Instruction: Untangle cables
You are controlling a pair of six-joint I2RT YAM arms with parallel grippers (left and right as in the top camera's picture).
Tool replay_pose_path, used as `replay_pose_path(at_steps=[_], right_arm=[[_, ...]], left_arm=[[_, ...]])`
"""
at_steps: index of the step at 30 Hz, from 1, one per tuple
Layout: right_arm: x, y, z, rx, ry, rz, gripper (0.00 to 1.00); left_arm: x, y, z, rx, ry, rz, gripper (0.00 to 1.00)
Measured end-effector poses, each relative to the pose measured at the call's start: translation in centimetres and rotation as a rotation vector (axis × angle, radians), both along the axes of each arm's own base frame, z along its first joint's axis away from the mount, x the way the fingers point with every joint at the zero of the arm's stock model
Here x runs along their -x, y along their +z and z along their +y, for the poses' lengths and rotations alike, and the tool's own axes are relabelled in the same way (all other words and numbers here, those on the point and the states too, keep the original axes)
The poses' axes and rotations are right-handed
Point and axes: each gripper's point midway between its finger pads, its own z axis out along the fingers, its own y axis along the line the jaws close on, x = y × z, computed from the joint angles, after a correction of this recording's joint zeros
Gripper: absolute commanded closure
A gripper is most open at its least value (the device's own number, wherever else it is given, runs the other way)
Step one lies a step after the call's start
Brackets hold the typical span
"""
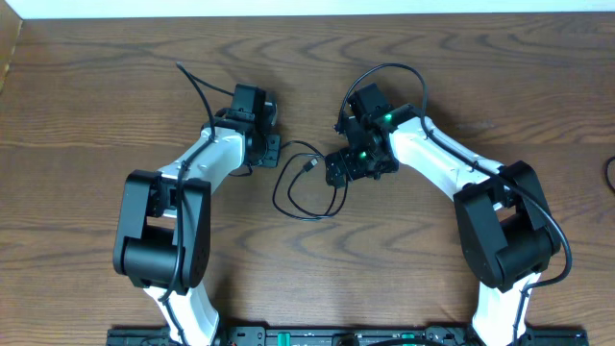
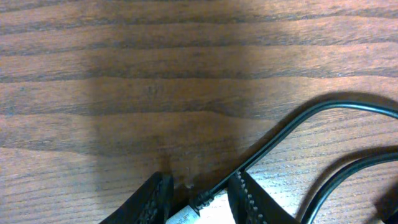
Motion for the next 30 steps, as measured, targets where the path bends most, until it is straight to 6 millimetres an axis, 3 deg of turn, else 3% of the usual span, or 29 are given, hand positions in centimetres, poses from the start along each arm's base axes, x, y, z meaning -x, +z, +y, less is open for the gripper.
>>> replay_pose_path(at_steps=[5,10,19,30], right_arm=[[0.1,0.1,0.1,-0.009,-0.001,0.006,0.07],[0.2,0.1,0.3,-0.015,-0.003,0.01,0.27],[0.9,-0.6,0.5,-0.017,-0.005,0.026,0.27],[0.8,-1.1,1.0,-0.036,-0.025,0.016,0.3]], left_arm=[[0.3,-0.2,-0.1,0.022,0.004,-0.026,0.66],[0.6,-0.3,-0.2,0.053,0.006,-0.06,0.66],[0.8,-0.3,-0.4,0.084,0.015,-0.07,0.66],[1.7,0.0,-3.2,0.213,-0.029,-0.037,0.66]])
